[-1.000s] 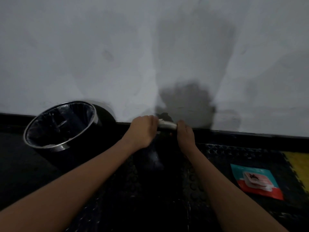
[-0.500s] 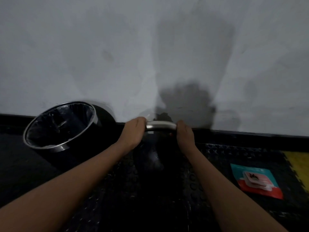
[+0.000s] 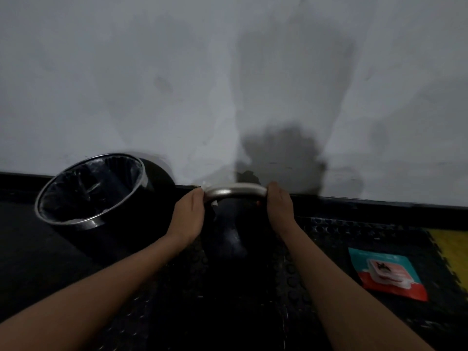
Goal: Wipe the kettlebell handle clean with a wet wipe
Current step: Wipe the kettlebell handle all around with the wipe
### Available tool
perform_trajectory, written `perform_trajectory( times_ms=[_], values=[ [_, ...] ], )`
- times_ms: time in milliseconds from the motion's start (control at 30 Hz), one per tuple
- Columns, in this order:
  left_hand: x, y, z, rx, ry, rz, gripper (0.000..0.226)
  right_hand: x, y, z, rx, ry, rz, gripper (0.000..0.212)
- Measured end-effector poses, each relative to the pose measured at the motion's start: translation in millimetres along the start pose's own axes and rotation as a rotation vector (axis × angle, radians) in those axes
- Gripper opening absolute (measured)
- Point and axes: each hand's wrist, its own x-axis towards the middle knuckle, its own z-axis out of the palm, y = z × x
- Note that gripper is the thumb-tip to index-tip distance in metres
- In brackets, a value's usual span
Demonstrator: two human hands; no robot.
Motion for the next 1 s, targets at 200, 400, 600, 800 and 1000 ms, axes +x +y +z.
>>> perform_trajectory(
  times_ms=[200,400,600,800,1000],
  values=[
    [35.9,30.0,-5.2,0.182,-0.182,0.035,0.03,3.6,2.9,-2.5,-0.06,0.001,-0.047,0.041],
    [1.0,16.4,1.7,-0.08,-0.045,0.248,0.031,4.2,4.5,-4.5,-0.048,-0.053,0.004,0.034],
    [6.5,4.9,-5.2,-0.11,-0.092,-0.095,0.034,-5.3,1.0,-1.3,-0.055,0.048,-0.015,0.045],
    [43.2,31.4,-16.3,0.357,-0.248,0.044,0.026,-18.0,-3.5,-0.2,0.03,0.134,0.051,0.05],
    [10.5,31.5,10.4,0.074,-0.051,0.468,0.032,-23.5,-6.3,1.3,0.044,0.166,0.059,0.048]
  ],
)
